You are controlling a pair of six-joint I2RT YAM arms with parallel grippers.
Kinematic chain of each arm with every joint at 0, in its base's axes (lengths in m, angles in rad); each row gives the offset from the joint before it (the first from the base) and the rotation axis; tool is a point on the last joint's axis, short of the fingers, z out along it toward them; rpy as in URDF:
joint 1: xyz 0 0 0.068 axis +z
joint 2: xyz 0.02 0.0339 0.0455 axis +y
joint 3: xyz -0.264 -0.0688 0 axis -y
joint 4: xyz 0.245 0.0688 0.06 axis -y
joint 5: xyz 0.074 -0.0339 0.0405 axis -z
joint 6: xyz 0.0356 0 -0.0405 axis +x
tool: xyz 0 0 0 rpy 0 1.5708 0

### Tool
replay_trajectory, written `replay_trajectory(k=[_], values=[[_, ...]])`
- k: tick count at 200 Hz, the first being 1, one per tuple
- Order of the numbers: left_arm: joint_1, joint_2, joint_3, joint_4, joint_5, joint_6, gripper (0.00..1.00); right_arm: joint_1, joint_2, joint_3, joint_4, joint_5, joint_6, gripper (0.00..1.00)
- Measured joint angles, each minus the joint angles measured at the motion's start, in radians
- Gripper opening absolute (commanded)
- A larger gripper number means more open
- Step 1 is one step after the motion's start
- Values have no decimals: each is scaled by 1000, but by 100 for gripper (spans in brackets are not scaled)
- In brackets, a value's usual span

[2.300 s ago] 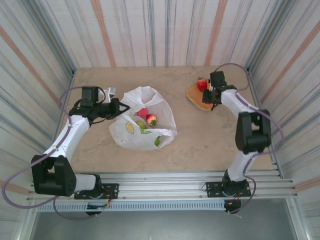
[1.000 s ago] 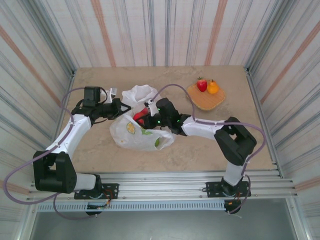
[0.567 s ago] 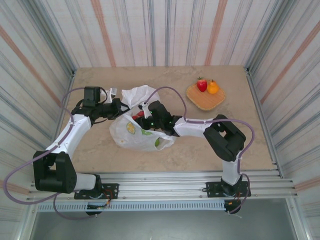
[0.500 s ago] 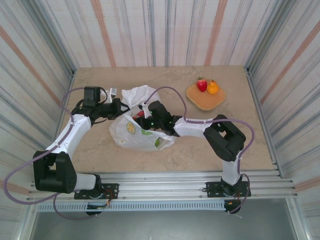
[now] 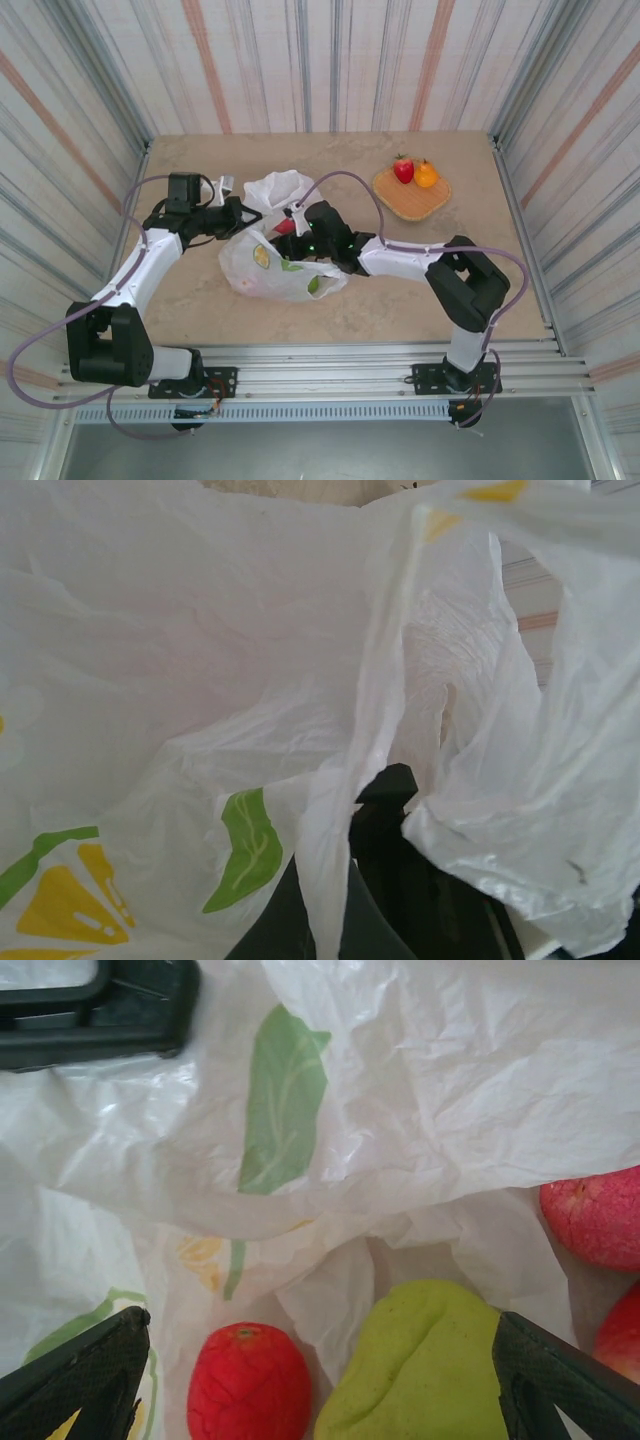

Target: Place the fruits into the plastic bag

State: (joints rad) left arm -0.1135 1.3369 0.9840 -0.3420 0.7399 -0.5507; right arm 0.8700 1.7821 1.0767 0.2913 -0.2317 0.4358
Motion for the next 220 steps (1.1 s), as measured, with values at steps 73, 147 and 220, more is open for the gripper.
replay_trajectory(k=[73,147,220], values=[[0,0,-5,0,0,0,3,-55,-246,-151,-74,51,-10,92],[-5,0,-8,0,-1,0,3,-205,-513,-289,-106,106,6,93],[-5,0,-10,0,-1,0,3,-433,-630,-276,-229,259,0,96]])
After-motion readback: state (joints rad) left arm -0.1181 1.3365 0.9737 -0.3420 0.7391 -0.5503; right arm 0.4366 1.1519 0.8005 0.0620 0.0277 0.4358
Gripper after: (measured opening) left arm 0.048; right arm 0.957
